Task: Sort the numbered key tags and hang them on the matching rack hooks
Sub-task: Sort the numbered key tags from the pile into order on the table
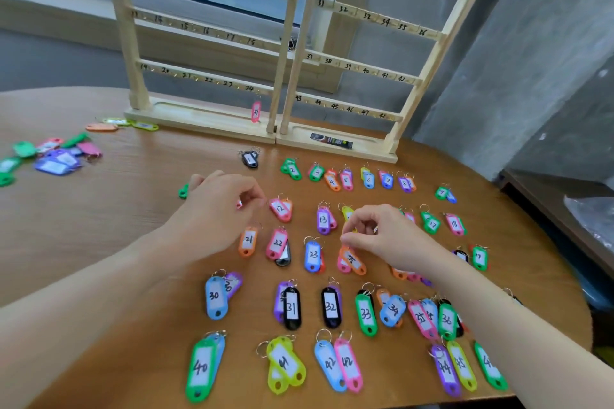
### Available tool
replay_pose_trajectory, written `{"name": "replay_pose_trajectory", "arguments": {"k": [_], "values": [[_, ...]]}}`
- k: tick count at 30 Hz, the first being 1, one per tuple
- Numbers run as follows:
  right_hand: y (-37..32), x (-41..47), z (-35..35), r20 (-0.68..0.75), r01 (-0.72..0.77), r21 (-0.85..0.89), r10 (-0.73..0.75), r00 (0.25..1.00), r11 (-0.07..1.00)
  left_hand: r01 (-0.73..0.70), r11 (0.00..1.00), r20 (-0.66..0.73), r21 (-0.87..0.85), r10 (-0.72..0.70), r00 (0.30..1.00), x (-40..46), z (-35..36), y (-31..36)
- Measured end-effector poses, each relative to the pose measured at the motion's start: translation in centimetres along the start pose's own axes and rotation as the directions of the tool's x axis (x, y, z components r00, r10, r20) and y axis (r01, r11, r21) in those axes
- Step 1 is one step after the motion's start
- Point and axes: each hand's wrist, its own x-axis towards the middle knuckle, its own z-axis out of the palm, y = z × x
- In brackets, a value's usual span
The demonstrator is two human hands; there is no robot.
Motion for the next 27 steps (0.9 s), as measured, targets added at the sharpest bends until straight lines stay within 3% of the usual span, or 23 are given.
{"name": "replay_pose_trajectory", "arguments": {"k": [6, 16, 20, 27], "values": [[-2.2, 2.1, 0.5, -0.011, 0.051, 0.004, -0.051, 0.999, 0.999, 0.049, 0.998, -0.022, -0.032, -0.05, 0.998, 0.1, -1.9, -4.1], [-10.3, 10.2, 4.8, 0.046, 0.175, 0.007, -0.175, 0.984, 0.985, 0.242, 0.966, -0.078, -0.091, -0.249, 0.965, 0.2, -6.6, -14.1], [-13.7, 14.7, 7.1, 0.009, 0.201, -0.033, -0.201, 0.98, 0.979, 0.376, 0.926, -0.124, 0.023, -0.371, 0.92, 1.2, -8.5, -17.4], [-19.8, 24.2, 10.5, -0.029, 0.277, -0.065, -0.279, 0.96, 0.959, 0.433, 0.89, -0.34, 0.144, -0.366, 0.866, 3.0, -9.8, -21.8]]}}
